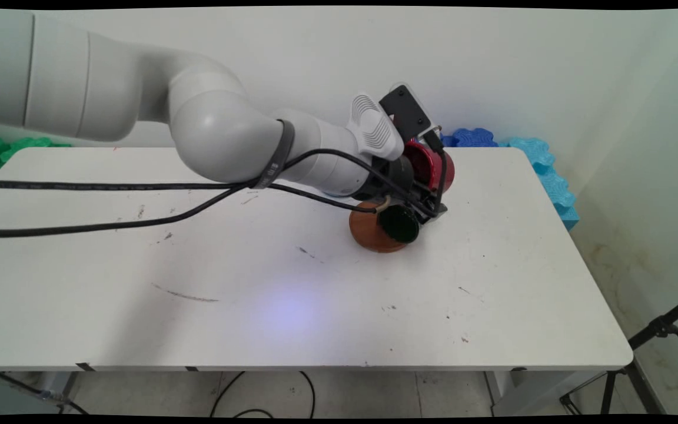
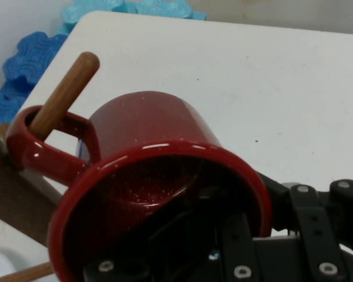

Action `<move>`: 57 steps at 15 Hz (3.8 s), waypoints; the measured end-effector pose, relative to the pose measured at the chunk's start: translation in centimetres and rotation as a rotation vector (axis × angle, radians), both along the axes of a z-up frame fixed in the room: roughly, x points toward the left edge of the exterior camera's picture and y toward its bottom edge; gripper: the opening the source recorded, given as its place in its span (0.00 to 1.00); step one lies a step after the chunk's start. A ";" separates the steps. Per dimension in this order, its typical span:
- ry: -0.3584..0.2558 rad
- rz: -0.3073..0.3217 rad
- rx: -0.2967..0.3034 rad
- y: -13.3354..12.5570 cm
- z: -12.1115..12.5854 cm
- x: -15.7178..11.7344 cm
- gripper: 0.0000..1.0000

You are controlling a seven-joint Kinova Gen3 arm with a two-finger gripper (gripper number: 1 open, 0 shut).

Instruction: Place the picked object on the table

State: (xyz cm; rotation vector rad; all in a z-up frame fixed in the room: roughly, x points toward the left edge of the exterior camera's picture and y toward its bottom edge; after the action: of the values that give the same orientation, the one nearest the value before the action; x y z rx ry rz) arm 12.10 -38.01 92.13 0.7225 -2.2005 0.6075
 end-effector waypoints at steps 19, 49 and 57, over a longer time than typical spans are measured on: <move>0.092 -0.093 -0.075 3.2 4.9 0.7 0.00; -0.408 -0.256 0.170 6.9 13.3 24.4 0.00; -0.601 -0.344 0.246 4.2 8.6 29.7 0.00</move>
State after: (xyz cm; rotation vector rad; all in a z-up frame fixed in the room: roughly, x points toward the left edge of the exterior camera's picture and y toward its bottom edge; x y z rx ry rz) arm 41.75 -33.81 100.69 0.2753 -2.9094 0.4114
